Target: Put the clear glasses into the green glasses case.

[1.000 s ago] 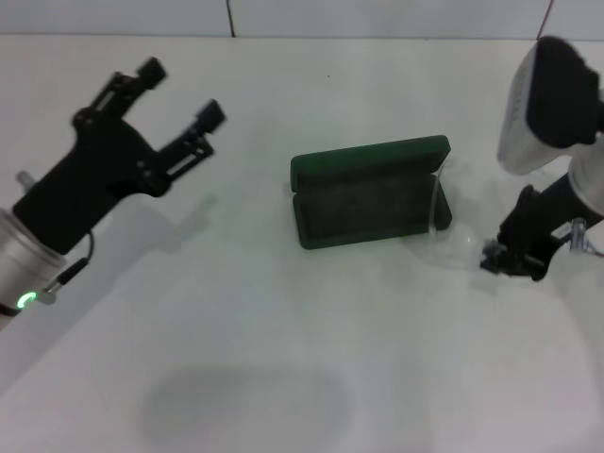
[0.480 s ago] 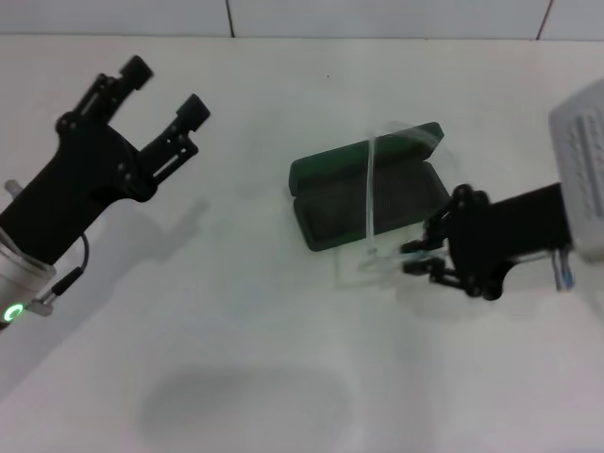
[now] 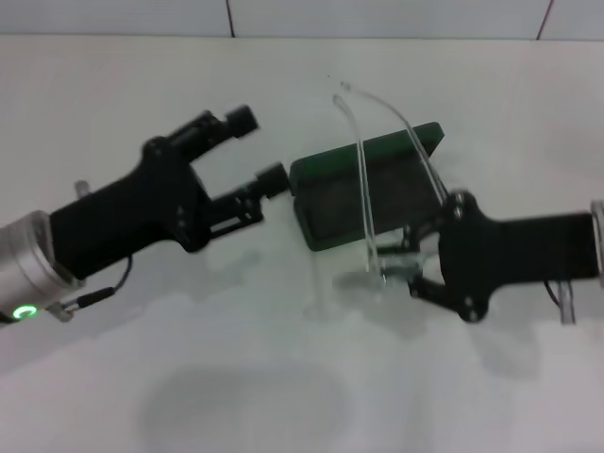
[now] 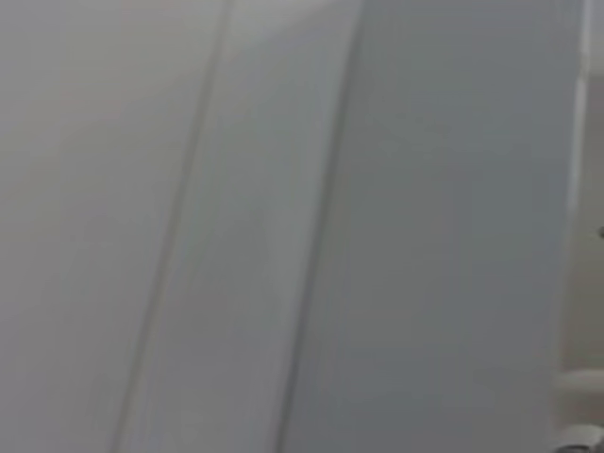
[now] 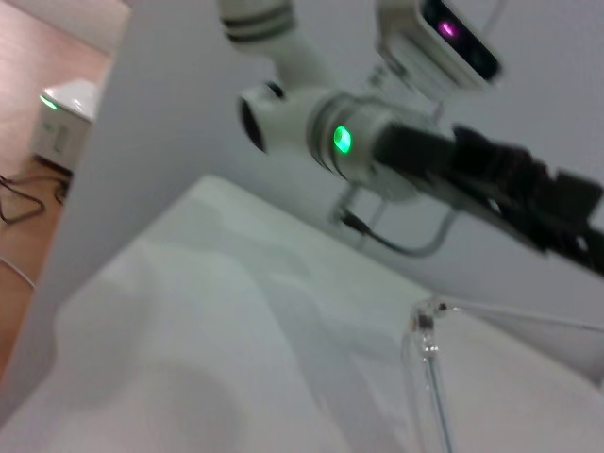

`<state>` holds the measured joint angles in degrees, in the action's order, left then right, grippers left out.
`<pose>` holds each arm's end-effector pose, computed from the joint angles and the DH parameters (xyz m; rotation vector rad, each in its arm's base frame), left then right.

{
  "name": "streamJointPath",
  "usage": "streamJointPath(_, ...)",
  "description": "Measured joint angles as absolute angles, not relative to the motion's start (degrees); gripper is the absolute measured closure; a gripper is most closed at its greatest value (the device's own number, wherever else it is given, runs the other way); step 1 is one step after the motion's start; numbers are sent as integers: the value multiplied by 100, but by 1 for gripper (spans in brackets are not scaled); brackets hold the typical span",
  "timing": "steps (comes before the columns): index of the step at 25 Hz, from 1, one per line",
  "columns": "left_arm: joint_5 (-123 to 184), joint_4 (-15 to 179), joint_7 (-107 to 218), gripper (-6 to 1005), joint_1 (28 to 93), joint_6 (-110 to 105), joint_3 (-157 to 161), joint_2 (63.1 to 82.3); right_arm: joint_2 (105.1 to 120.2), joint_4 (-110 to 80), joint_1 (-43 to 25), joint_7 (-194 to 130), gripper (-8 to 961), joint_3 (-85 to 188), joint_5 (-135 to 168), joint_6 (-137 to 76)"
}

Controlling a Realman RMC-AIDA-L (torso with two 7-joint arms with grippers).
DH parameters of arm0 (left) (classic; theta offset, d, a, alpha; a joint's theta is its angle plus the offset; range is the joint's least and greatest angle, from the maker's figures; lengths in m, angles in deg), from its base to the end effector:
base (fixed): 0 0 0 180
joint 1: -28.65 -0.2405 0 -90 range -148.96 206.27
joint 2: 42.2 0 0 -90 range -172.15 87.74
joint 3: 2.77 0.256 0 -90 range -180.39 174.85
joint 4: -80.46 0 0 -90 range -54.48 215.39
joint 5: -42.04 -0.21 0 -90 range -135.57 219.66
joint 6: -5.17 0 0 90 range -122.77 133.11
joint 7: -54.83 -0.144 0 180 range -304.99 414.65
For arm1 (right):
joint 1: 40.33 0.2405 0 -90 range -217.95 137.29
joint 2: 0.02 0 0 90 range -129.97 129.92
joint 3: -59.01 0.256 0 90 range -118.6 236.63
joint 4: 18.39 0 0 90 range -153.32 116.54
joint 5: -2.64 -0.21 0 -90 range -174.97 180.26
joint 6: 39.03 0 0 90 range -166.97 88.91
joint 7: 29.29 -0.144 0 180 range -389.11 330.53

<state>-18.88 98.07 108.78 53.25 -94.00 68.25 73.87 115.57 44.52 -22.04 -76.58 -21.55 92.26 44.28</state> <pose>-0.2416 0.2824 -0.0109 -2.4539 -0.3695 -1.4053 0.1927 0.2986 -0.0116 -2.7308 -0.7350 0.5804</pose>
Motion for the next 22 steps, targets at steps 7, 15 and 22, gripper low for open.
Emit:
streamJointPath(7, -2310, 10136, 11182, 183, 5397, -9531, 6824, 7359, 11557, 3820, -2173, -6653, 829, -2070, 8933, 4953)
streamJointPath(15, -2403, 10166, 11265, 184, 5490, -9770, 6824, 7333, 11579, 3391, -2130, -5934, 829, -2105, 8667, 5076)
streamJointPath(22, -2656, 10160, 11886, 184, 5850, -9719, 6819, 7328, 11584, 3129, -1997, -5686, 829, -2115, 8571, 5196)
